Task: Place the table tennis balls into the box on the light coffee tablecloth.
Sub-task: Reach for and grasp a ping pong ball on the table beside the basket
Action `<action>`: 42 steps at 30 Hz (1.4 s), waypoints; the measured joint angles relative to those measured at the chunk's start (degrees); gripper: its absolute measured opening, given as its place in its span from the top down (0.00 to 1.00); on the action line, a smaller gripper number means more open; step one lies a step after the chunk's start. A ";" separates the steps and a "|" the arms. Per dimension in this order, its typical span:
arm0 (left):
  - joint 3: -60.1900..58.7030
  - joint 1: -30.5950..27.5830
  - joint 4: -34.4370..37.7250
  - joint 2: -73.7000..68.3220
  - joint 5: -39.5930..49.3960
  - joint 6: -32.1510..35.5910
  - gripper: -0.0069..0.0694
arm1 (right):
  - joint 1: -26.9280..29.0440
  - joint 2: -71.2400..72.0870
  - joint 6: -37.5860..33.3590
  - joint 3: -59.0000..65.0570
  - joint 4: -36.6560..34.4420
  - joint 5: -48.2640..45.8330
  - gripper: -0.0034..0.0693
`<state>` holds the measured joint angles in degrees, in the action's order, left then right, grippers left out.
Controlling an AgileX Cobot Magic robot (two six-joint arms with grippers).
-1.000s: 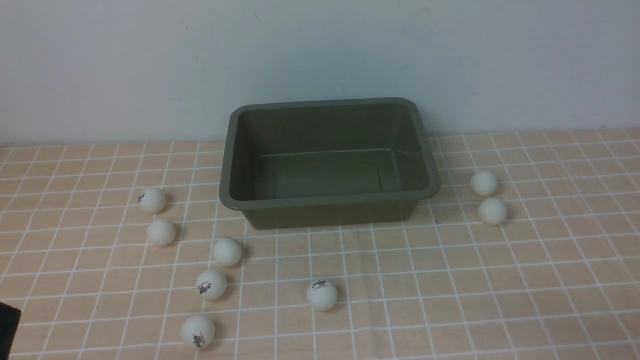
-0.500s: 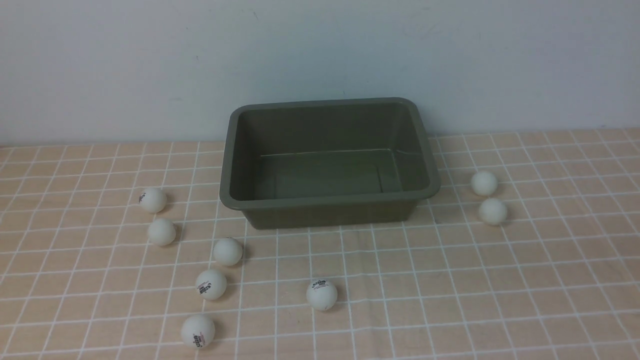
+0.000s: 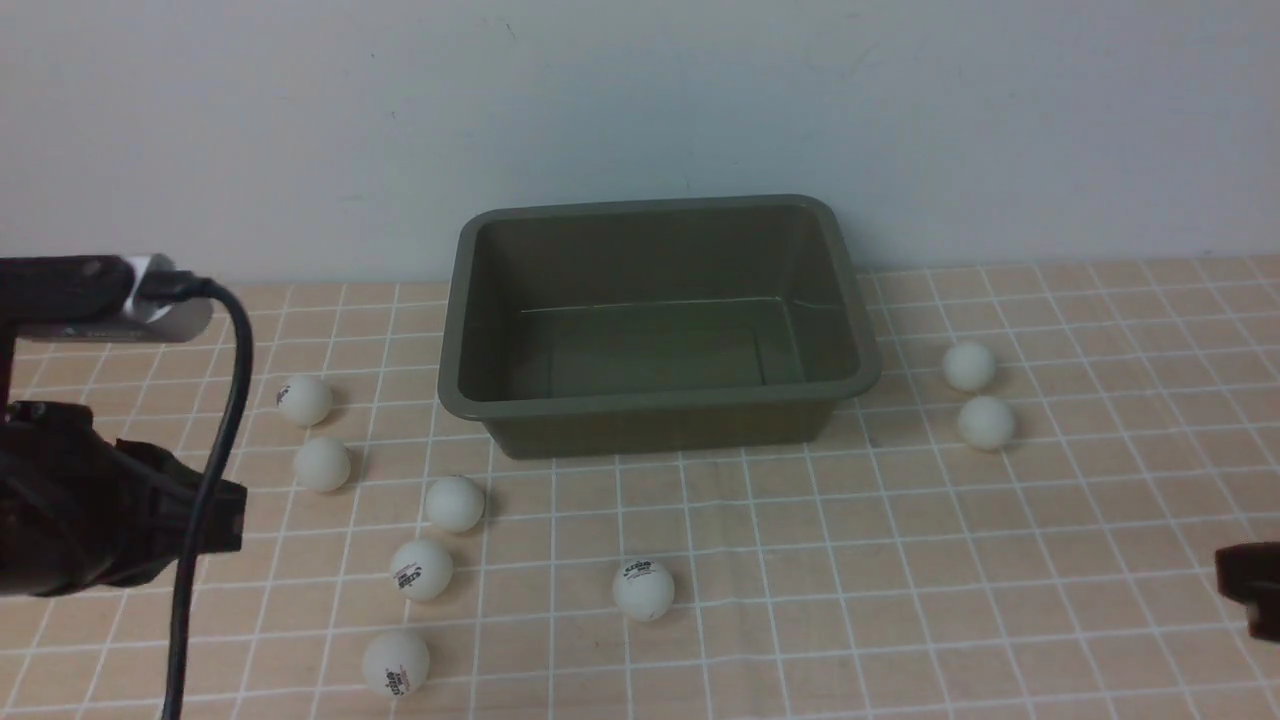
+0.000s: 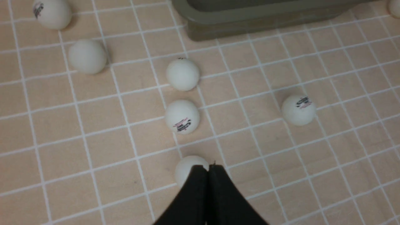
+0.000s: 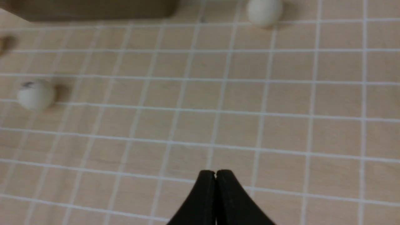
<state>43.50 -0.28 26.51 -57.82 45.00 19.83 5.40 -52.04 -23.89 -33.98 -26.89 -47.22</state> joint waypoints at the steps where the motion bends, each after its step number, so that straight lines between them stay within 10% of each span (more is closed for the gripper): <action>1: 0.94 0.00 -1.66 -2.25 -0.28 -0.90 1.00 | 0.00 -2.14 1.63 -1.30 2.72 0.27 0.97; 11: 11.74 0.00 -19.02 -20.80 -2.14 -12.16 1.00 | 0.00 -18.55 6.53 -14.49 7.46 3.52 0.97; 23: 28.66 0.00 -22.14 -38.35 -4.92 -15.64 0.93 | 0.00 -26.44 6.17 -19.29 7.44 -0.85 0.97; 36: 42.47 0.00 -22.28 -54.76 -3.12 -16.86 0.35 | 0.00 -26.44 6.05 -19.57 7.44 -3.43 0.97; 42: 45.45 -0.73 -22.28 -59.51 -1.56 -18.22 0.27 | 0.00 -26.44 6.05 -19.57 7.44 -3.50 0.97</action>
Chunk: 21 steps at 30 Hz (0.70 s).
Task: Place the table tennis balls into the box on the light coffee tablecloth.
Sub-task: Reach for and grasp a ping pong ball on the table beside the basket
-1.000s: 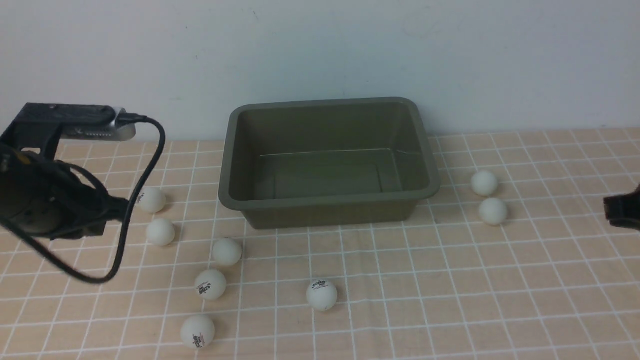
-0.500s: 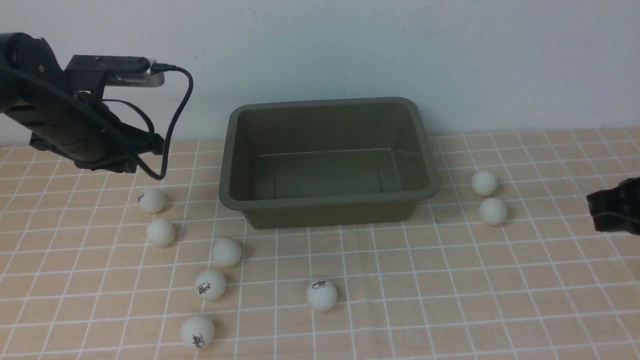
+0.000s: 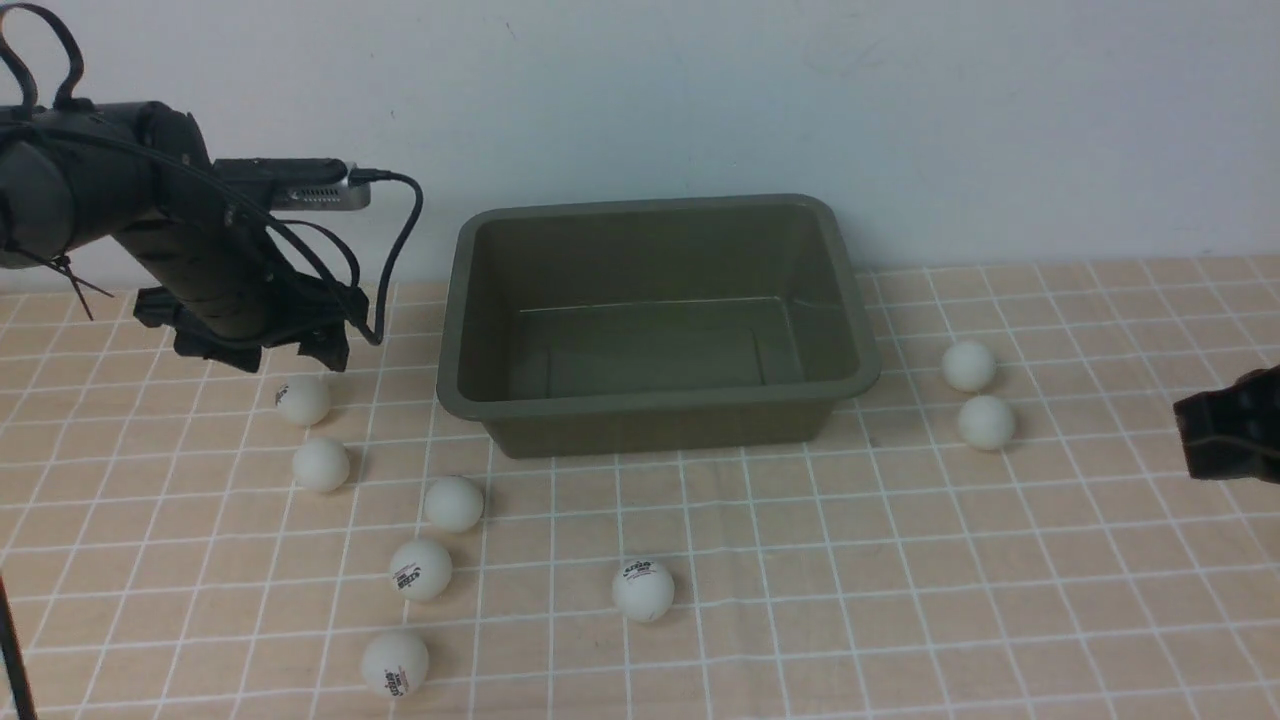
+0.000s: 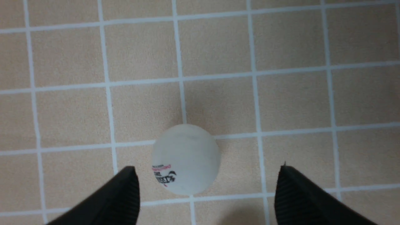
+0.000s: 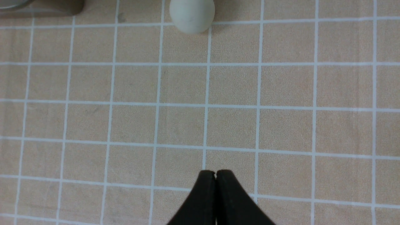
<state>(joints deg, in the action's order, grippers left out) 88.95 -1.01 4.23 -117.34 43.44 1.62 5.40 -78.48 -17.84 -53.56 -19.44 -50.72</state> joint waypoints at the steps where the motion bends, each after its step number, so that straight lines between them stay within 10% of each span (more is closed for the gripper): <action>1: 0.47 -0.37 0.00 -0.72 0.11 0.00 0.27 | 0.00 0.00 0.00 0.00 0.00 0.00 0.97; 21: 1.96 -2.08 1.42 -6.52 -0.51 1.78 0.32 | 0.00 0.00 0.00 0.00 -0.15 -0.16 0.97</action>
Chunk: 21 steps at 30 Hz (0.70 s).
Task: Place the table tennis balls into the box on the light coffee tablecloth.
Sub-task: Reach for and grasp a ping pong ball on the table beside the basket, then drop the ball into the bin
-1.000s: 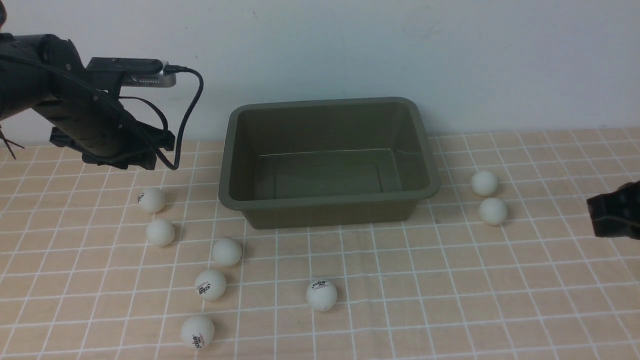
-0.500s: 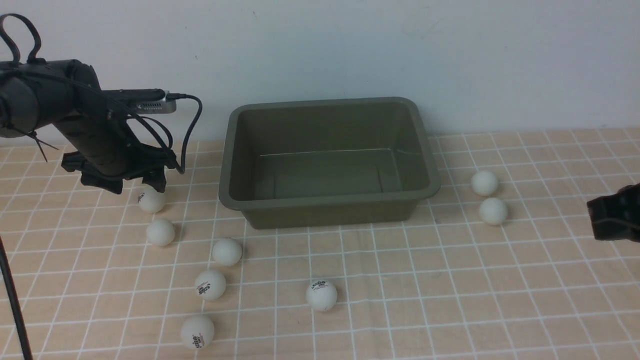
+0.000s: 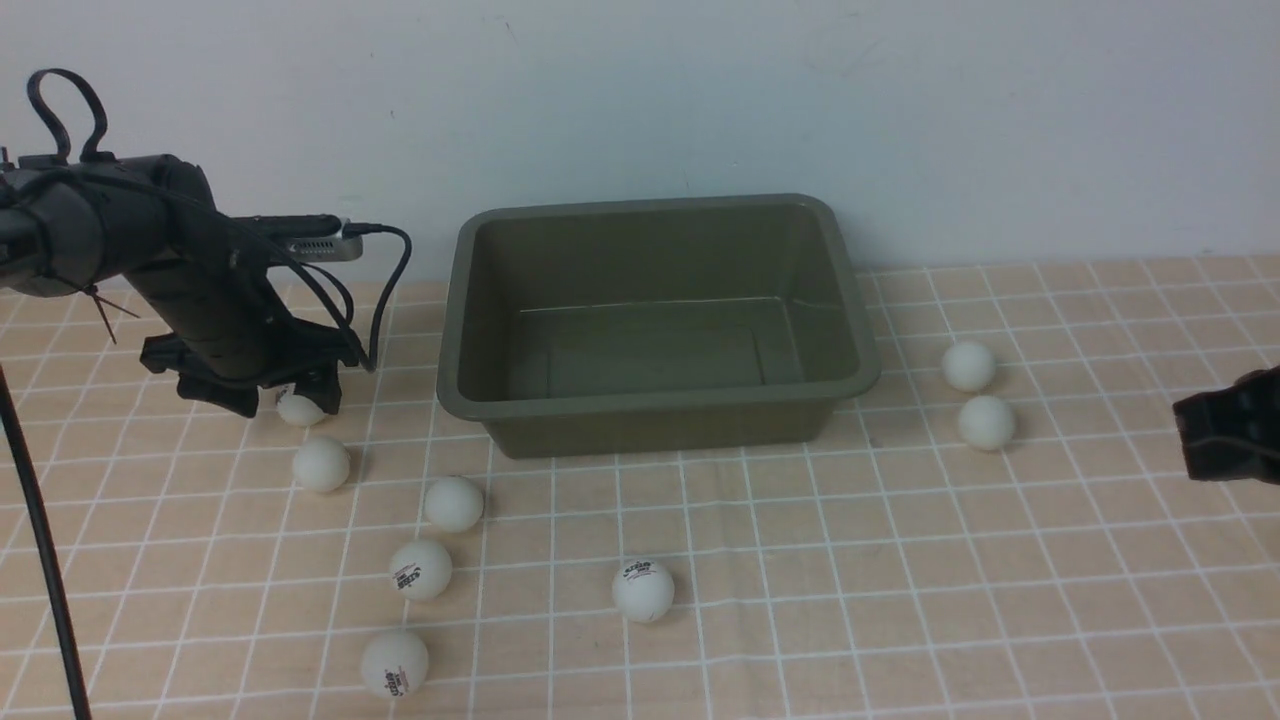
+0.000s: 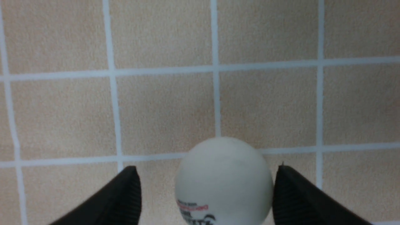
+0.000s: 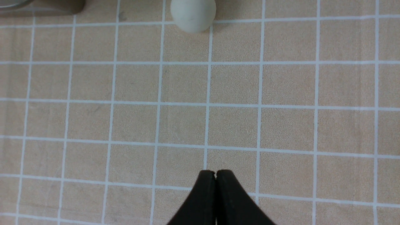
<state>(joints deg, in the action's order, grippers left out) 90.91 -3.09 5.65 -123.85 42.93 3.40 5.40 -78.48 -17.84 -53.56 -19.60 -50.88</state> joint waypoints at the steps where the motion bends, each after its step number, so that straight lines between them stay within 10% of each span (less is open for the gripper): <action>1: 0.00 0.00 0.01 0.00 -0.30 0.20 0.38 | 0.00 0.00 0.00 0.00 0.00 0.00 0.97; 4: 0.00 0.00 0.01 0.00 -0.30 0.31 0.51 | 0.00 0.00 0.00 0.00 -0.06 0.00 0.97; 15: 13.70 0.00 -0.36 0.48 17.95 2.80 0.50 | 0.00 0.00 0.00 0.00 -0.06 -0.16 0.97; 21: 30.93 1.84 11.52 2.16 26.38 4.85 0.50 | 0.00 0.00 0.00 0.00 -0.06 -0.16 0.97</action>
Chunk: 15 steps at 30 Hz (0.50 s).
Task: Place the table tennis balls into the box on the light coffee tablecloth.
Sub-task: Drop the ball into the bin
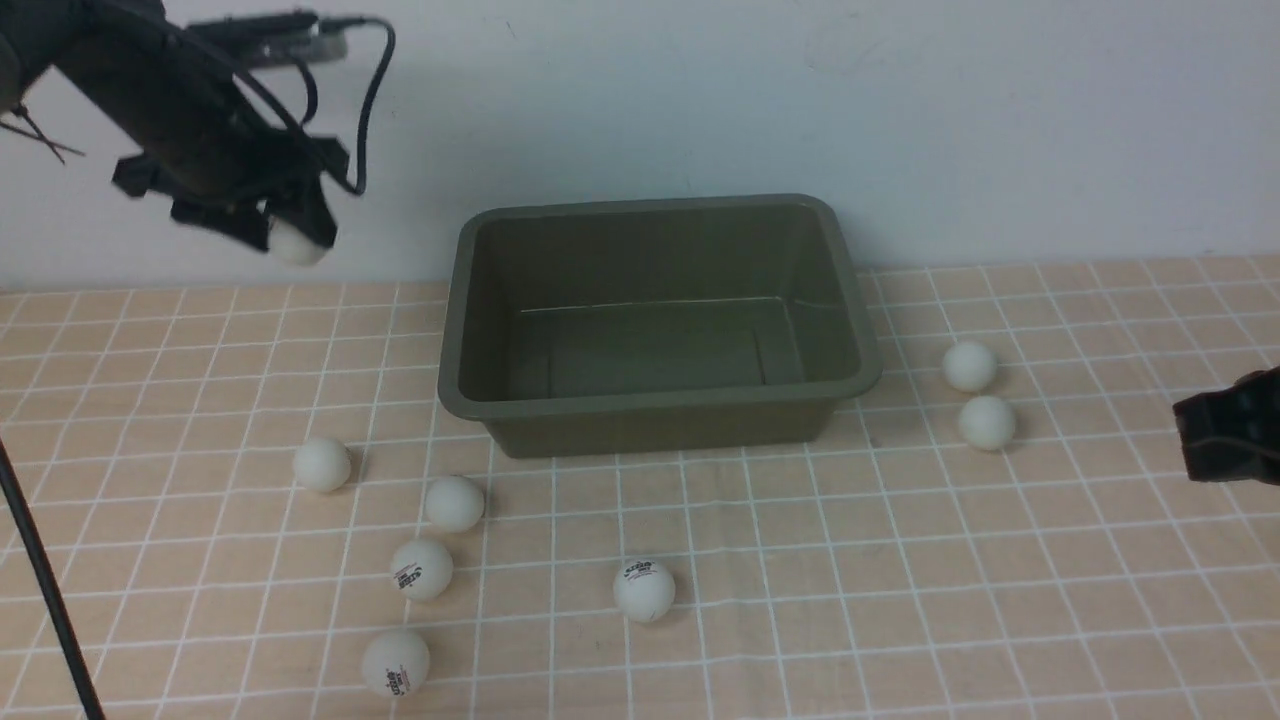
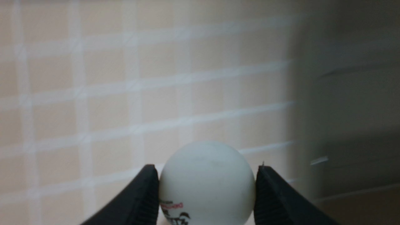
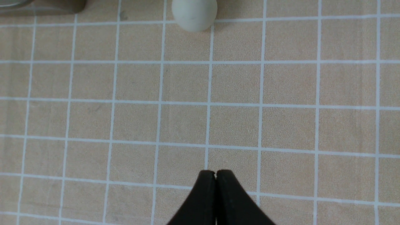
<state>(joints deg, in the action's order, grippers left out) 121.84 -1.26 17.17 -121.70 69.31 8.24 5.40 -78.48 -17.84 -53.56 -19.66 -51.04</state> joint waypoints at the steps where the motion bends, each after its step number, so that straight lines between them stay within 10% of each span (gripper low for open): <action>1: 0.39 0.21 0.51 0.02 0.00 0.23 0.50 | 0.00 0.00 0.00 0.00 0.00 0.00 0.97; 6: 3.92 9.01 6.86 -1.91 0.75 5.73 0.50 | 0.00 0.00 0.00 0.00 -0.22 0.00 0.97; 15: 3.92 20.47 -4.15 -9.74 -4.05 6.57 0.47 | 0.00 0.00 0.00 0.00 -0.59 0.11 0.97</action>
<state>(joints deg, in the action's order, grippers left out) 125.76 19.21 13.02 -131.44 65.26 14.82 5.40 -78.48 -17.84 -53.56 -20.25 -50.93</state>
